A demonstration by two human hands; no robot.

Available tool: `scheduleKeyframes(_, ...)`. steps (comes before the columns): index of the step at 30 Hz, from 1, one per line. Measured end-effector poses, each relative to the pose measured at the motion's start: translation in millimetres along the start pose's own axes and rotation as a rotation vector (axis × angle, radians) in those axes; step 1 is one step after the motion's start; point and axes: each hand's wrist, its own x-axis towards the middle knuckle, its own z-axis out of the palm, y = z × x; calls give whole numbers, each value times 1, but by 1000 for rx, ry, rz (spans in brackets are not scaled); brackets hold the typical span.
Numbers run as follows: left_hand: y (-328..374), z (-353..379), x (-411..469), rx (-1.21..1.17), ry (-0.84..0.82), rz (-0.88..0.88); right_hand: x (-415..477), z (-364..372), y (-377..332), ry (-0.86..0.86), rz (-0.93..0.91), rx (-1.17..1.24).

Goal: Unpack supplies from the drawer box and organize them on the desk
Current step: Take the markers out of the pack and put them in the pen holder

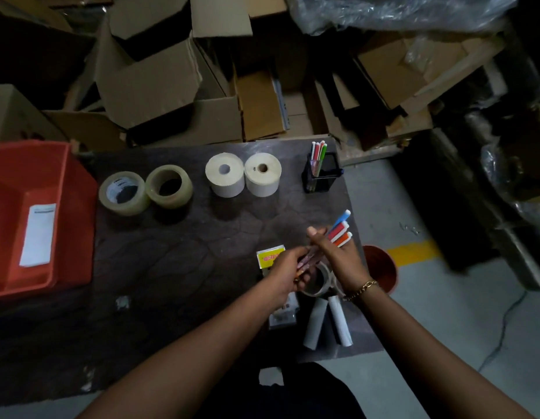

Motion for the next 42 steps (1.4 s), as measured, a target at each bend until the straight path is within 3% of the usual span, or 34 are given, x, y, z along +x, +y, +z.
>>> scheduleKeyframes(4, 23, 17, 8, -34, 23, 68, 9, -29, -23, -150, -113, -167)
scheduleKeyframes(10, 68, 48, 22, 13, 99, 171, 46, -56, -41, -203, -134, -256)
scheduleKeyframes(14, 98, 57, 30, -39, 72, 209, 80, -64, -59, -134, -129, -241)
scheduleKeyframes(19, 135, 46, 37, -14, 128, 262, 150, -70, -89, 82, -75, -166)
scheduleKeyframes(22, 140, 33, 45, -5, 164, 268, 189, -64, -85, 160, -38, -293)
scheduleKeyframes(31, 132, 4, 55, 37, 159, 261, 225, -32, -70, 75, 76, -726)
scheduleKeyframes(36, 132, -11, 53, 64, 156, 271, 233, -29, -95, -63, 163, -762)
scheduleKeyframes(39, 131, -21, 50, 85, 167, 288, 225, -37, -105, -47, 142, -793)
scheduleKeyframes(42, 125, -31, 47, 114, 195, 305, 200, -44, -106, 10, 93, -665)
